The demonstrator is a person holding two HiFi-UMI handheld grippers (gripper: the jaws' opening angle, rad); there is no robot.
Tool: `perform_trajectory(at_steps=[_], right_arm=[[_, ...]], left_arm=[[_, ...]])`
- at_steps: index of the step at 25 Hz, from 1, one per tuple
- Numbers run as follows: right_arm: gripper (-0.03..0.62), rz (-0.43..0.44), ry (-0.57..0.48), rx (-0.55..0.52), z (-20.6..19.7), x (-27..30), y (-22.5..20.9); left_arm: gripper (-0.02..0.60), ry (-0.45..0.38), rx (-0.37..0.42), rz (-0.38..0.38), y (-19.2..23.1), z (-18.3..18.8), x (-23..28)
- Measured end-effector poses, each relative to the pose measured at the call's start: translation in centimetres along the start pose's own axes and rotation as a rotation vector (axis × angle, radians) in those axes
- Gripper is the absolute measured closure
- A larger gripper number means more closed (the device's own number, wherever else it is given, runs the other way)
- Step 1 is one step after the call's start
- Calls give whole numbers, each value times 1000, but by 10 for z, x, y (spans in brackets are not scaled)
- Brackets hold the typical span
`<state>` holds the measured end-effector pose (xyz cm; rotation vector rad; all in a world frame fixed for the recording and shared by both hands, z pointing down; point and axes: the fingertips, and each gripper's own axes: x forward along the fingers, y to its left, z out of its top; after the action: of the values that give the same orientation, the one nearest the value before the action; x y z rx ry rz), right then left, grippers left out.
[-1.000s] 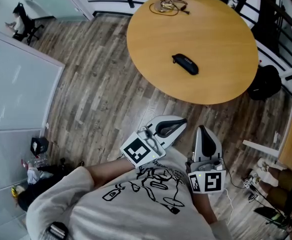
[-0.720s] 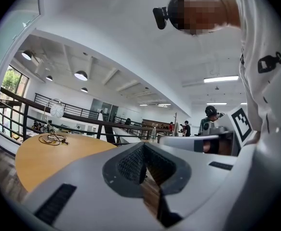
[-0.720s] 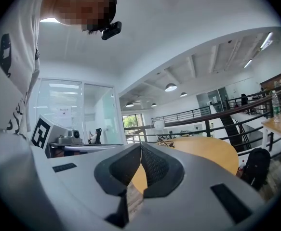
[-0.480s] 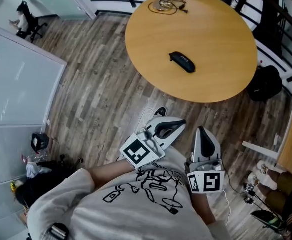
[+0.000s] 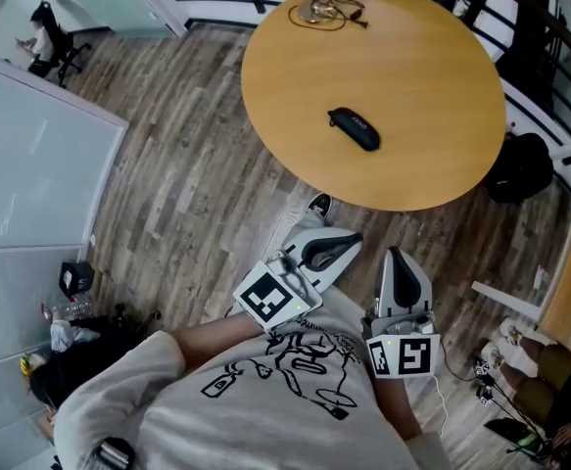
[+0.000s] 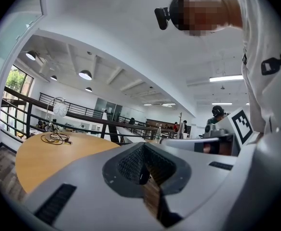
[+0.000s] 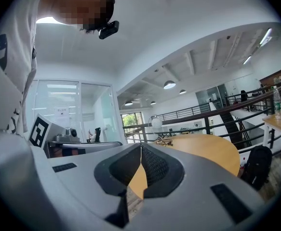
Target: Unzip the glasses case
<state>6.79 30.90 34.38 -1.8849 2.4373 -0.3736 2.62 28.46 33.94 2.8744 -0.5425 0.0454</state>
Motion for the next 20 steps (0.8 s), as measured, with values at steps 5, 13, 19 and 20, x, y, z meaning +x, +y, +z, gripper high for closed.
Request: perform_trajectory(at_steps=[5,13,19,20], right_arm=[[571,2,24,-8,3,34,-9],[571,-16,58,-27,16,110,-28],[571,-37,71,-56,33,175,-31],[571,-44,73,-59,36,186,-32]], left_arm=[[574,5,-28,-3,31,4,15],[573,-1,-53,-25,102,23,45],[574,3,-63,-52,164,43,58],[574,4,-69,-57,175,46,60]])
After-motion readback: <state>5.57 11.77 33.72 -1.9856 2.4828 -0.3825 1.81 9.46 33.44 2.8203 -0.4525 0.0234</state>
